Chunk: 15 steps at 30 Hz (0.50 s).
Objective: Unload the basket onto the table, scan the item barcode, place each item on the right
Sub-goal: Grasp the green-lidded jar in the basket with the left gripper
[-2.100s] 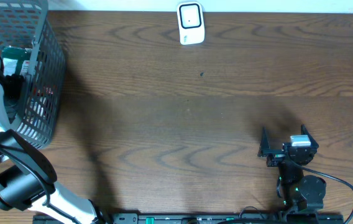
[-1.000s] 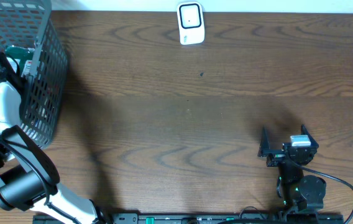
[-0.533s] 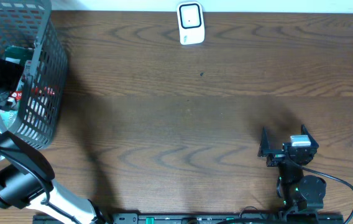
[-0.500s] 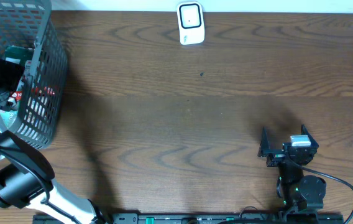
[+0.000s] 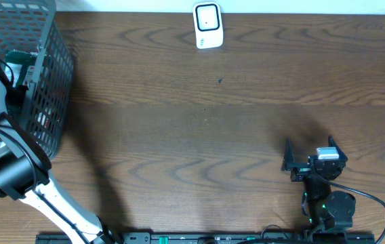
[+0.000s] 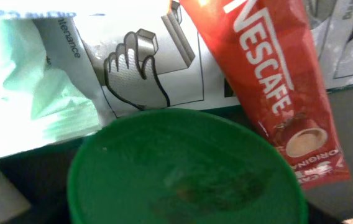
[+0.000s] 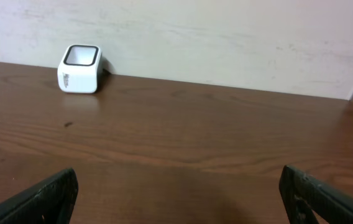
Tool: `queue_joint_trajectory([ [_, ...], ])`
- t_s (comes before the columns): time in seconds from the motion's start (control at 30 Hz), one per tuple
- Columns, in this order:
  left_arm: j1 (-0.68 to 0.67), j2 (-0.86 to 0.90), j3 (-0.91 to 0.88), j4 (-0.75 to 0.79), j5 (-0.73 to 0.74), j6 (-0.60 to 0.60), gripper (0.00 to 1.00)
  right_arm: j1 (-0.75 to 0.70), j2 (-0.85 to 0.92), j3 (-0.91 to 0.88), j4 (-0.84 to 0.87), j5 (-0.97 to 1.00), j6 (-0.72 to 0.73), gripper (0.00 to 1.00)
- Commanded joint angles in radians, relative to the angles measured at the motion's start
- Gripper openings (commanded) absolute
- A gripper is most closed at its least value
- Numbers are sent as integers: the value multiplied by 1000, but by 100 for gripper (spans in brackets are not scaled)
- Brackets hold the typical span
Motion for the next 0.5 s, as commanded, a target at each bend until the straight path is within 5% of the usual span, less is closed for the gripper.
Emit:
queue_joint_trajectory([
  [0.0,0,-14,1,-3,6,11,65,-16,-2,-1,-4,5,-6,99],
  [0.47,3,-314,48,5,-96,18,57,-16,-2,-1,-4,5,-6,99],
])
